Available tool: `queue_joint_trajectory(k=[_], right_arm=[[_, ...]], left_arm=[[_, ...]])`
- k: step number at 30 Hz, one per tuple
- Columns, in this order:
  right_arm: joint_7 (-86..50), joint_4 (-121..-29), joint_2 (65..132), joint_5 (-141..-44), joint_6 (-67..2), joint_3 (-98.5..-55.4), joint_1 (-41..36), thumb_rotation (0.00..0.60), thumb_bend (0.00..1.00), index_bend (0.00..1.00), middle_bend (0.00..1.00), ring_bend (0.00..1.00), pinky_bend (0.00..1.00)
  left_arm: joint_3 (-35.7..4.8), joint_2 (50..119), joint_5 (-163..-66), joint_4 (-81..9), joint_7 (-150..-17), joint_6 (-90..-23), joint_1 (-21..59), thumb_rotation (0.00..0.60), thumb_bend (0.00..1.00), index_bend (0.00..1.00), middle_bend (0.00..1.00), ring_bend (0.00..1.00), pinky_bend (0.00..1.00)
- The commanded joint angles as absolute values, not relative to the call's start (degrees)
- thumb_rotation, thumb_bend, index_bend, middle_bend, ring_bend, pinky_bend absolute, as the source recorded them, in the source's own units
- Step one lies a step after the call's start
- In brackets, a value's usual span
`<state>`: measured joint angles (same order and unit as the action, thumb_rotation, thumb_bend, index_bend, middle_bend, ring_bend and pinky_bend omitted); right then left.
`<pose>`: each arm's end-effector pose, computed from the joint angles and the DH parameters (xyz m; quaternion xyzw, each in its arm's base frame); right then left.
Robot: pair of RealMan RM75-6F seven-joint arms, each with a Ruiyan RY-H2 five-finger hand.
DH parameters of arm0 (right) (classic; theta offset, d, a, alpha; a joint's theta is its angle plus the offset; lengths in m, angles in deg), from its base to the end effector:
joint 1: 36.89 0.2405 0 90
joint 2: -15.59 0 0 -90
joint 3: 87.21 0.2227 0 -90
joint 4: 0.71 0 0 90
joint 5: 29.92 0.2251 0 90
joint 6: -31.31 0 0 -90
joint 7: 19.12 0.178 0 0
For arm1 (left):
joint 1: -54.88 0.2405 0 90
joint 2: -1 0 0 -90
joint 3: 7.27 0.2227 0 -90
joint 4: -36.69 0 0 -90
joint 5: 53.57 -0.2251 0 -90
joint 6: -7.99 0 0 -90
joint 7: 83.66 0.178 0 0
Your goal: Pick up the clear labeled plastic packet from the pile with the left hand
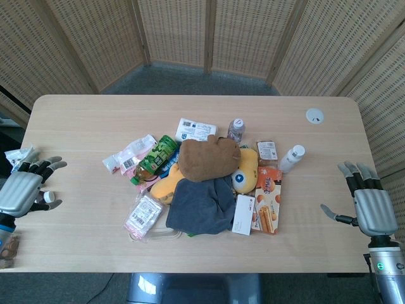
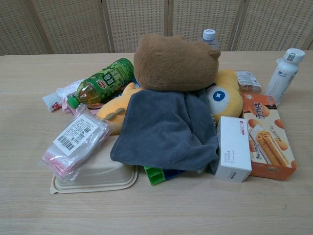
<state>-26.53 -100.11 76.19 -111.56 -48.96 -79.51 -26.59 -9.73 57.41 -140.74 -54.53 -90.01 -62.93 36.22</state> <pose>-0.2511 -0.2553 0.1410 0.6082 -0.3568 0.3900 0.5922 -0.2646 0.2794 0.1351 -0.6890 -0.3658 -0.3615 0.5107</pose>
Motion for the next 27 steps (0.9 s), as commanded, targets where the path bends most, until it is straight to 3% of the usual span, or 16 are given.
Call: queue_joint_trajectory(k=[1, 14, 27], right_arm=[[-26.34, -99.92, 76.38, -111.60, -48.80, -79.53, -26.43, 0.341, 0.22, 0.00, 0.00, 0.00, 0.00], [-24.75, -99.41, 76.90, -112.12, -49.87, -80.10, -27.06, 0.340, 0.22, 0.00, 0.00, 0.00, 0.00], [-24.13, -100.56, 74.75, -112.82, -51.76, -80.50, -28.45, 0.341, 0.22, 0.00, 0.00, 0.00, 0.00]], left_arm=[[-9.65, 57.28, -140.56, -55.03, -89.63, -63.09, 36.37, 0.600, 0.18, 0.22, 0.20, 0.23, 0.00], [-9.25, 57.29, -143.69, -56.56, -89.11, -62.52, 34.69, 0.600, 0.18, 0.21, 0.20, 0.23, 0.00], [-4.97, 62.96, -151.47, -57.59, -85.36, -58.59, 31.80, 0.600, 0.18, 0.17, 0.17, 0.21, 0.00]])
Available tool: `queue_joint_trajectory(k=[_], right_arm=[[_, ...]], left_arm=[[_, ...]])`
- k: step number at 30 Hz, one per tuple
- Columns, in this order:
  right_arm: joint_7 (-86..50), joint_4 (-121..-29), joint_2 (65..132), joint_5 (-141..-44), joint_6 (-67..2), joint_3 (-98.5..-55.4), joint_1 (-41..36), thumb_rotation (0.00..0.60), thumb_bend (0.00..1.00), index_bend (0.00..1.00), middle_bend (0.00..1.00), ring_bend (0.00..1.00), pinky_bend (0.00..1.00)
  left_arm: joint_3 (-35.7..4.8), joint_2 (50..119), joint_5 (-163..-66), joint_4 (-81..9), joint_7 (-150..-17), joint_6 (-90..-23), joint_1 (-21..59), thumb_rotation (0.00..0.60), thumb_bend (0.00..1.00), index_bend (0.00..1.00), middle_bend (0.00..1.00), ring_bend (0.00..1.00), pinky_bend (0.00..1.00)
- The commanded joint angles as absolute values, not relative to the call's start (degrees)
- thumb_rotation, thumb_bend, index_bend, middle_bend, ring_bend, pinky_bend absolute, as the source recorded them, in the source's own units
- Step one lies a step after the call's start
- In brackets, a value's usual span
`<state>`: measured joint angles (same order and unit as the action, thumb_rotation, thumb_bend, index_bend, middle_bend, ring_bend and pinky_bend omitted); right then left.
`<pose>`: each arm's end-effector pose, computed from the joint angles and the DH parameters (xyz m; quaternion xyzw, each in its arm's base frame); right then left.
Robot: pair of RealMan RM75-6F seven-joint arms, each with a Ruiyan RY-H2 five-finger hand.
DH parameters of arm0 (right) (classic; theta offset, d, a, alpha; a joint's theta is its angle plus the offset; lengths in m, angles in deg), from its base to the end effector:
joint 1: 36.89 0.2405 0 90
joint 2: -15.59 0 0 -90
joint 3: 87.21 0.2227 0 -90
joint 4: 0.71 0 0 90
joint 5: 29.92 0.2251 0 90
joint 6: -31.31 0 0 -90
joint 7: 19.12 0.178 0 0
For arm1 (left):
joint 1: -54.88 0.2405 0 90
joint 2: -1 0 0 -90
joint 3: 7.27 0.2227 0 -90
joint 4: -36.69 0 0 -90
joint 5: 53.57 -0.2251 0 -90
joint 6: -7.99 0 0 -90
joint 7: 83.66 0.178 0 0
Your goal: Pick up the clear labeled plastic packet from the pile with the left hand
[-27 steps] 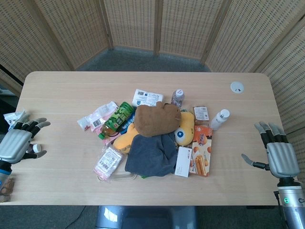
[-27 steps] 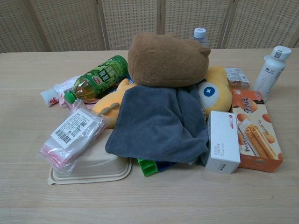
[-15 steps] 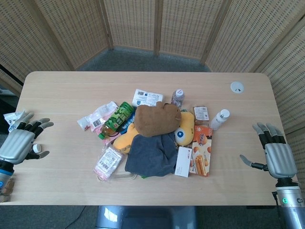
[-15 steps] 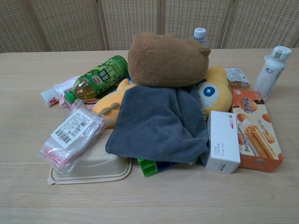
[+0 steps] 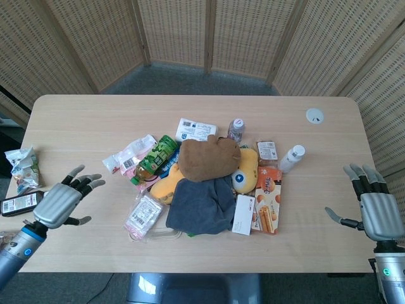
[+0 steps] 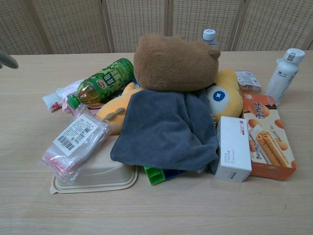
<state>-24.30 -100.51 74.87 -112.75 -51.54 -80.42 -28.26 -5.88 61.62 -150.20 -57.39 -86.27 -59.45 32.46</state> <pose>-0.2551 -0.2443 0.1505 0.5976 -0.3583 0.3993 0.5958 -0.2216 0.2604 0.0730 -0.7689 -0.3386 -0.3576 0.4078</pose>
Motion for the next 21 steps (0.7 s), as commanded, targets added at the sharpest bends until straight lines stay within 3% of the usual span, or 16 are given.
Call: queue_joint_trajectory(k=[1, 8, 15, 21], right_arm=[[-24.05, -100.56, 74.67, -112.84, -51.89, -80.58, -28.60, 0.342, 0.22, 0.00, 0.00, 0.00, 0.00], [-23.07, -100.36, 74.45, -112.82, -52.62, -80.93, -29.48, 0.339, 0.22, 0.00, 0.00, 0.00, 0.00], [-21.89, -99.81, 74.42, -112.83, -52.65, -80.97, -29.73, 0.338, 0.23, 0.00, 0.00, 0.00, 0.00], [-20.60, -99.18, 74.22, -112.55, -52.76, -80.98, -30.12, 0.340, 0.22, 0.00, 0.00, 0.00, 0.00]], left_arm=[[-4.71, 63.41, -151.91, -57.71, -85.00, -58.23, 31.55, 0.600, 0.18, 0.17, 0.16, 0.21, 0.00], [-3.28, 67.33, -154.48, -58.01, -79.15, -55.81, 30.04, 0.596, 0.17, 0.14, 0.12, 0.17, 0.00], [-2.92, 73.08, -153.96, -57.25, -72.56, -53.73, 29.59, 0.489, 0.13, 0.07, 0.00, 0.03, 0.00], [-3.06, 76.69, -152.38, -56.18, -68.51, -52.09, 29.15, 0.461, 0.11, 0.05, 0.00, 0.01, 0.00]])
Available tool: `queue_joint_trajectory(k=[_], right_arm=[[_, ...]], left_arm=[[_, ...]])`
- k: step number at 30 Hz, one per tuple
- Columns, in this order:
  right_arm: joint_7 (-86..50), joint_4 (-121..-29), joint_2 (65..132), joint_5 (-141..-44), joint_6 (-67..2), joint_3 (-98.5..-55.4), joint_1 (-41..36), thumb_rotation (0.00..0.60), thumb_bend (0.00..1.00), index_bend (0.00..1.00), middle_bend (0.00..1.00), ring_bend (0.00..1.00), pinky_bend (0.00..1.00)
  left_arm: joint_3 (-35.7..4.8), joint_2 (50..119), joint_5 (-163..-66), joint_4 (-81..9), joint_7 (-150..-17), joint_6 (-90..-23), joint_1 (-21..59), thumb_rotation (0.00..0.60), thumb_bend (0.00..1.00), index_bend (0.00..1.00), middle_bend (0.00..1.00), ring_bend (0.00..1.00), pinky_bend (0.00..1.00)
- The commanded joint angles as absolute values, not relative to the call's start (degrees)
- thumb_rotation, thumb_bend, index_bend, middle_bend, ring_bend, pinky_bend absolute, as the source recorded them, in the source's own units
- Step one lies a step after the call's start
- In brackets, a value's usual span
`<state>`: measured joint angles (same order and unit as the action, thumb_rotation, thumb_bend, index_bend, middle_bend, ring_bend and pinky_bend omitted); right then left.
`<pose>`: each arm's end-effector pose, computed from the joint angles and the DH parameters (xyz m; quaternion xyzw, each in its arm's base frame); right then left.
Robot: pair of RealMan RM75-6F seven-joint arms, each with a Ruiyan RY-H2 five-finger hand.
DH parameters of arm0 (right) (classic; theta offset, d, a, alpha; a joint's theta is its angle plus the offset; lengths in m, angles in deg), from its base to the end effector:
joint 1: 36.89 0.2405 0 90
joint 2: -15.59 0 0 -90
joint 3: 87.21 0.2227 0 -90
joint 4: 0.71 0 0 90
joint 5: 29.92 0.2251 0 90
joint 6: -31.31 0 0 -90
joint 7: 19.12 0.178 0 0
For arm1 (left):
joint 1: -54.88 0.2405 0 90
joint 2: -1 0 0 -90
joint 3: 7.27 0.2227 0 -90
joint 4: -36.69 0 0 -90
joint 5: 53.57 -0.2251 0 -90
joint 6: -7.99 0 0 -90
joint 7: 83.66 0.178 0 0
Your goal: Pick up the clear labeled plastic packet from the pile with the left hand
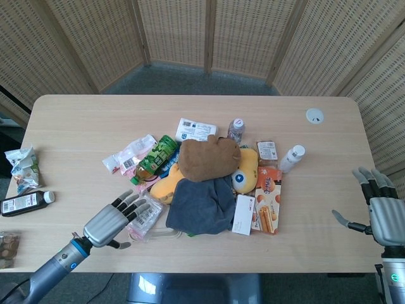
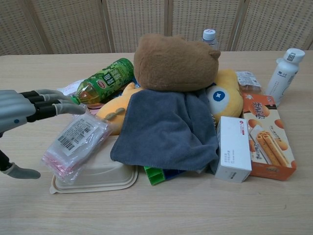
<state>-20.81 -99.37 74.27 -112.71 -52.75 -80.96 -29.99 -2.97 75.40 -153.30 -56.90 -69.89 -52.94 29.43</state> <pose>-0.2676 -0.2350 0.1577 0.5819 -0.3727 0.4027 0.6003 -0.1758 0.2273 -0.0201 -0.8432 -0.2691 -0.3289 0.3292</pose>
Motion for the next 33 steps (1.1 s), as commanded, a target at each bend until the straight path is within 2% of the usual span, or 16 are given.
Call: queue_joint_trajectory(k=[1, 6, 8, 10, 11, 13, 16, 18, 20, 23, 28, 33], right_arm=[[-20.47, -99.06, 74.20, -112.46, -52.76, -81.00, -30.20, 0.342, 0.22, 0.00, 0.00, 0.00, 0.00], [-19.77, -98.49, 74.29, -112.05, -52.90, -81.04, -30.62, 0.336, 0.22, 0.00, 0.00, 0.00, 0.00], [-19.54, -98.36, 74.37, -111.88, -52.97, -81.06, -30.80, 0.341, 0.22, 0.00, 0.00, 0.00, 0.00], [-19.39, -98.26, 74.47, -111.75, -53.05, -81.15, -31.02, 0.339, 0.22, 0.00, 0.00, 0.00, 0.00], [-19.30, -98.14, 74.59, -111.62, -53.11, -81.24, -31.20, 0.340, 0.22, 0.00, 0.00, 0.00, 0.00], [-19.22, -97.95, 74.72, -111.39, -53.11, -81.32, -31.40, 0.340, 0.22, 0.00, 0.00, 0.00, 0.00], [-19.08, -97.81, 74.78, -111.36, -53.33, -81.32, -31.63, 0.338, 0.23, 0.00, 0.00, 0.00, 0.00], [-19.18, -97.82, 74.67, -111.52, -53.56, -81.31, -31.76, 0.340, 0.22, 0.00, 0.00, 0.00, 0.00], [-19.18, -97.91, 74.52, -111.46, -53.65, -81.22, -31.83, 0.340, 0.22, 0.00, 0.00, 0.00, 0.00], [-19.19, -97.93, 74.45, -111.41, -53.63, -81.10, -31.85, 0.339, 0.22, 0.00, 0.00, 0.00, 0.00], [-19.20, -97.81, 74.73, -111.79, -53.48, -81.10, -31.69, 0.341, 0.22, 0.00, 0.00, 0.00, 0.00], [-18.99, -97.67, 75.14, -112.24, -53.41, -81.09, -31.55, 0.343, 0.22, 0.00, 0.00, 0.00, 0.00]], left_arm=[[-3.11, 77.11, -152.00, -55.92, -68.10, -51.77, 29.06, 0.462, 0.11, 0.05, 0.00, 0.01, 0.00], [-3.52, 80.13, -149.69, -53.54, -66.34, -49.66, 28.29, 0.467, 0.11, 0.07, 0.00, 0.01, 0.00], [-3.67, 81.51, -148.94, -52.54, -67.00, -48.62, 27.67, 0.509, 0.11, 0.09, 0.00, 0.01, 0.00], [-4.04, 82.84, -148.55, -51.39, -67.80, -48.59, 27.32, 0.585, 0.11, 0.14, 0.00, 0.05, 0.00], [-4.34, 83.69, -148.27, -50.64, -67.88, -48.65, 27.13, 0.596, 0.11, 0.16, 0.01, 0.07, 0.00], [-4.83, 84.98, -147.78, -49.85, -67.85, -48.78, 26.87, 0.600, 0.11, 0.29, 0.12, 0.25, 0.10], [-5.74, 86.86, -147.79, -48.87, -68.42, -50.45, 26.70, 0.600, 0.11, 0.54, 0.36, 0.55, 0.39], [-6.52, 87.95, -148.48, -47.78, -69.62, -53.05, 26.88, 0.600, 0.11, 0.64, 0.47, 0.66, 0.52], [-7.36, 88.31, -148.59, -46.91, -71.02, -54.99, 26.92, 0.600, 0.11, 0.67, 0.56, 0.72, 0.59], [-8.65, 87.64, -147.63, -46.91, -73.12, -56.31, 26.74, 0.600, 0.11, 0.68, 0.60, 0.74, 0.61], [-11.37, 84.38, -146.37, -49.32, -76.47, -59.17, 26.48, 0.600, 0.11, 0.67, 0.60, 0.75, 0.62], [-16.55, 78.67, -143.69, -54.29, -79.28, -62.47, 25.98, 0.600, 0.11, 0.65, 0.59, 0.74, 0.61]])
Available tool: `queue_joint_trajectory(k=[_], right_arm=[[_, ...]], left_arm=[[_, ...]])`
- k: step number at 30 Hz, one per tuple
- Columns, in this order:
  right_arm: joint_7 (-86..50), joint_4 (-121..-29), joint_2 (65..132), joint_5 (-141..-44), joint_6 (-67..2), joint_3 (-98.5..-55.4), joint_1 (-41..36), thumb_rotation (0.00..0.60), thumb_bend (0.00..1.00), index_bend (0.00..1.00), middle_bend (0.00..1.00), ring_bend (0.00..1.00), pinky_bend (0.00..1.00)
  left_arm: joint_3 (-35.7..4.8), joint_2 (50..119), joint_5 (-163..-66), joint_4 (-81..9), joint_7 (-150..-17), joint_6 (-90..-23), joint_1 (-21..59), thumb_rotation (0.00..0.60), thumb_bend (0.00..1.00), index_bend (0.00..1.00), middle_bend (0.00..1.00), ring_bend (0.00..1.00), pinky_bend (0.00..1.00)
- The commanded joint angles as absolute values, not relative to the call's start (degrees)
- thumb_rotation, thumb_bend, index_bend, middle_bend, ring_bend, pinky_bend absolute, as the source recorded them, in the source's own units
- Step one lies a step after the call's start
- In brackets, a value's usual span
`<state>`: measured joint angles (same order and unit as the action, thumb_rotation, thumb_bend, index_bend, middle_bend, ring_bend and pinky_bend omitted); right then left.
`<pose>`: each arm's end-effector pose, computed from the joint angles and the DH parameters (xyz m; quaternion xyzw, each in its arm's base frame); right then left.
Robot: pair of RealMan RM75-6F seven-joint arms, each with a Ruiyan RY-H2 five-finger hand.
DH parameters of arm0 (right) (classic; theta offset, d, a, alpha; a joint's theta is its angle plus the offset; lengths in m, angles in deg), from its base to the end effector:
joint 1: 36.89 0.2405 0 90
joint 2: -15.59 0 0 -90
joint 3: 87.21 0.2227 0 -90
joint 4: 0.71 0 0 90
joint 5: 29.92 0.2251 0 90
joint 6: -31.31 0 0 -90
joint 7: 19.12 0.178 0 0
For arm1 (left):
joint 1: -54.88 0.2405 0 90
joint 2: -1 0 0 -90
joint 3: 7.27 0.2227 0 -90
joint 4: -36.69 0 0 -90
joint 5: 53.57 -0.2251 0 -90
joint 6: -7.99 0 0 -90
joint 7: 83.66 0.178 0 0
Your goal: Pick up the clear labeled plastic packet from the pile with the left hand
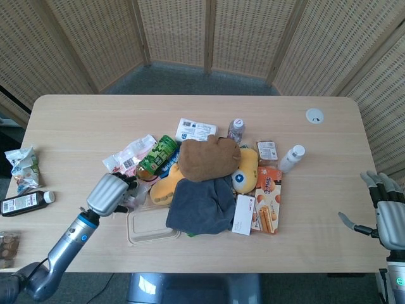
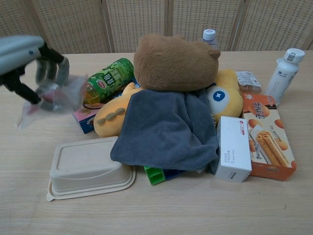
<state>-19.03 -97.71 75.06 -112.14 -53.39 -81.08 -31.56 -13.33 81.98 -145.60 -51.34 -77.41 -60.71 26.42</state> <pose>-0.2801 -0.2275 0.1591 0.5673 -0.3847 0.4002 0.6083 -0.1411 0.2988 0.0087 -0.7346 -0.3038 -0.4626 0.3926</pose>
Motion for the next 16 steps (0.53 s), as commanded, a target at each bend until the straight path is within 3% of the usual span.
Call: queue_joint_trajectory(k=[1, 8, 16], right_arm=[[-18.94, -97.65, 75.21, -112.34, -53.45, -81.09, -31.54, 0.342, 0.22, 0.00, 0.00, 0.00, 0.00], [-18.26, -97.18, 76.22, -112.86, -54.04, -81.17, -31.79, 0.345, 0.22, 0.00, 0.00, 0.00, 0.00], [-17.08, -95.72, 76.68, -112.28, -54.56, -81.55, -32.83, 0.337, 0.22, 0.00, 0.00, 0.00, 0.00]], left_arm=[[-17.66, 77.69, -143.01, -55.05, -79.73, -62.78, 25.73, 0.600, 0.10, 0.65, 0.58, 0.74, 0.61], [-25.76, 71.76, -137.33, -58.66, -80.72, -60.99, 21.50, 0.600, 0.09, 0.62, 0.57, 0.73, 0.61], [-28.76, 70.25, -132.84, -60.75, -79.21, -59.33, 18.54, 0.600, 0.08, 0.60, 0.54, 0.73, 0.60]])
